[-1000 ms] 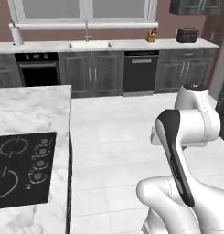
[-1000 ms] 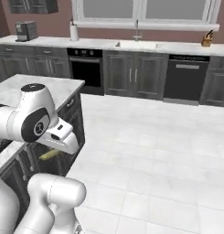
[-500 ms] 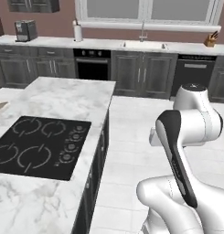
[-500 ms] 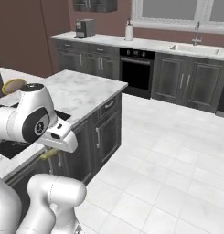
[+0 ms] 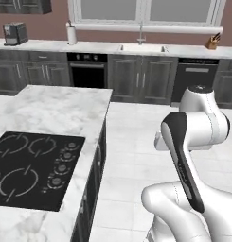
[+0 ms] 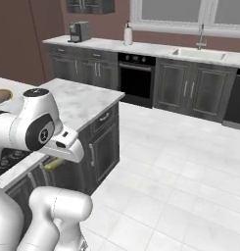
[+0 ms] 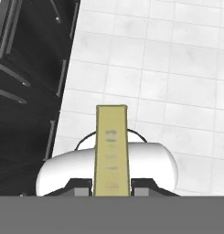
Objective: Retrieve the butter from the fridge and place it on a plate on the dining table. Then retrieve the butter knife by the fridge and place it near the plate.
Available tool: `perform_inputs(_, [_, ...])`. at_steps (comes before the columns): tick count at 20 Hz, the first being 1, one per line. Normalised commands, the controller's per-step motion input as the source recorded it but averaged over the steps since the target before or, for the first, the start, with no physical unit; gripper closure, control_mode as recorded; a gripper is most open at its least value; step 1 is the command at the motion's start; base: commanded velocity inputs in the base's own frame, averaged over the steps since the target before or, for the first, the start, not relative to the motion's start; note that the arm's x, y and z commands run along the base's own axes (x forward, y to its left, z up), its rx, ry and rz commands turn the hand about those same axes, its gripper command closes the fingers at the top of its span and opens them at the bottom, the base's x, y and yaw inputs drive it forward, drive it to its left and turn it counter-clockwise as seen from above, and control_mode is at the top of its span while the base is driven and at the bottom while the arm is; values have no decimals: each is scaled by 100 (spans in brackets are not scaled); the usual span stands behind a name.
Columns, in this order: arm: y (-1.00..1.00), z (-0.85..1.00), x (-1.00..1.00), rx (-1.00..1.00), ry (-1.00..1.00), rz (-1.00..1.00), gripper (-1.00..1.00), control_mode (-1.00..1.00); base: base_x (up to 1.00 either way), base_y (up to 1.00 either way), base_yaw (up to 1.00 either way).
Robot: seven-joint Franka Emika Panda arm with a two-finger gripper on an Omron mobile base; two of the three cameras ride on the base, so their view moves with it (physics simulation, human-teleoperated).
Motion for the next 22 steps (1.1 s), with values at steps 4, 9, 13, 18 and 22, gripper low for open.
perform_inputs(4, [0,0,0,0,0,0,100,100,60,-40,-6])
perform_inputs(9, [0,0,0,0,0,0,100,100,98,-52,-27])
perform_inputs(13, [0,0,0,0,0,0,100,100,100,-57,-30])
perform_inputs(18, [0,0,0,0,0,0,100,100,100,-59,-16])
perform_inputs(22, [0,0,0,0,0,0,100,100,100,-26,-4])
